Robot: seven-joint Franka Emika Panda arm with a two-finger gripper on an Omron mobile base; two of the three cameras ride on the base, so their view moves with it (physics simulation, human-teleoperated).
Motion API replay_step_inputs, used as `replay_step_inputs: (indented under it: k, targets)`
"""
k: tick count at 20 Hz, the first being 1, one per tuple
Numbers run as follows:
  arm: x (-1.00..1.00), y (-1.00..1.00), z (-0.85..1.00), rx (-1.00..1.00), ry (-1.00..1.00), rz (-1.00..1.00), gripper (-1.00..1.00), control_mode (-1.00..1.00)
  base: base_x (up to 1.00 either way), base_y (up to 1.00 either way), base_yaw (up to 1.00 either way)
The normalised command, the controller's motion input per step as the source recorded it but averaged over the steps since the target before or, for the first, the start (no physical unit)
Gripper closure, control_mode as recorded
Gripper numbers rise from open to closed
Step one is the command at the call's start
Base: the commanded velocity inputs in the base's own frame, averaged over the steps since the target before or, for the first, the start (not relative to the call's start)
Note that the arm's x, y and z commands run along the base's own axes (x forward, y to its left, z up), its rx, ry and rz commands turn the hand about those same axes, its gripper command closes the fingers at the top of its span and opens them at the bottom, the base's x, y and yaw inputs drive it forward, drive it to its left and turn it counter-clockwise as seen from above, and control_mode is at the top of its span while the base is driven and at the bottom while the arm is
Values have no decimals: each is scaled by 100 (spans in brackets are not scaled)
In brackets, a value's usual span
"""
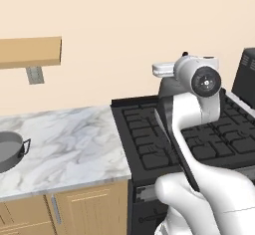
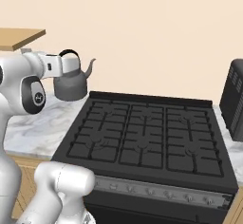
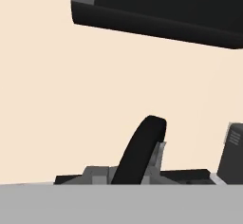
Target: Pick the kettle from the cabinet and place it on a stove burner. Then pick the pot from the counter and place it on another stove burner. Finally, turn both burners on.
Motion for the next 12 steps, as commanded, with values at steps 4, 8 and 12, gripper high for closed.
replay_step_inputs:
  k: [4, 8, 12]
  targets:
    - [0, 0, 0, 0, 0, 0, 100, 100, 12, -6, 0]
    - [0, 0, 0, 0, 0, 0, 100, 100, 55, 0, 0]
    - [22, -4, -4, 0, 0, 0, 100, -100, 0, 0, 0]
